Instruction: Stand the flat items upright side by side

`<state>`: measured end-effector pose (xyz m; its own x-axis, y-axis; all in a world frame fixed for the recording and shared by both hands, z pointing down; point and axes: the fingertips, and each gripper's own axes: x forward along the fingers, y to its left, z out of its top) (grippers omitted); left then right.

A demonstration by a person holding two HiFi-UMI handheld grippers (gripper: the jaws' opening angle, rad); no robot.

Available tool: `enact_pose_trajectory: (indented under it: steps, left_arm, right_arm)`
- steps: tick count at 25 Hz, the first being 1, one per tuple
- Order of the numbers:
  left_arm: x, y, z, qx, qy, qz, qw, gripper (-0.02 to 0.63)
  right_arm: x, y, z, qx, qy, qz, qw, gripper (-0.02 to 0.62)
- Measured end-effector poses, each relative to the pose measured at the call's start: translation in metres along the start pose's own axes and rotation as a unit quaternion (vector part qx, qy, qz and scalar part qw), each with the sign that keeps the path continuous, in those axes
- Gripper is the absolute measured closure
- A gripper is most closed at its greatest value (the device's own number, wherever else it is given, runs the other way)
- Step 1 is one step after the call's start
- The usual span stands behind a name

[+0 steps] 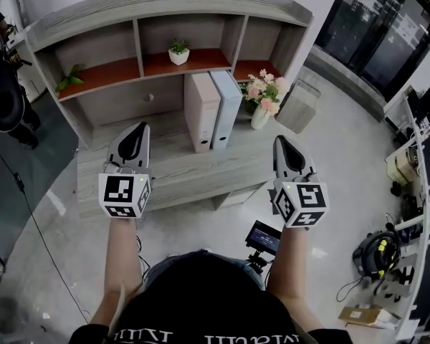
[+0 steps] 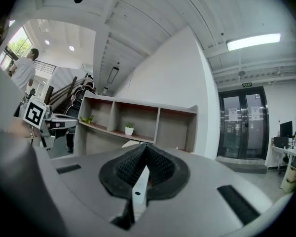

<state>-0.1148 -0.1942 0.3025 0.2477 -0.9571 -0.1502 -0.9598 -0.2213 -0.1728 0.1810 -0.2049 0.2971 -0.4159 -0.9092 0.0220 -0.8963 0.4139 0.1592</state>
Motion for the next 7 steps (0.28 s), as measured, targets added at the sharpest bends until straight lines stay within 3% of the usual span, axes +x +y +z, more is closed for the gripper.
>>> enact_pose_trajectory:
  steps: [7]
  left_arm:
    - [-0.0035, -0.0035, 0.012, 0.01, -0.011, -0.005, 0.9999, 0.595]
  right_arm:
    - [-0.0033, 0.0081, 0.0097, -0.006, -0.011, 0.005, 1.0, 0.583]
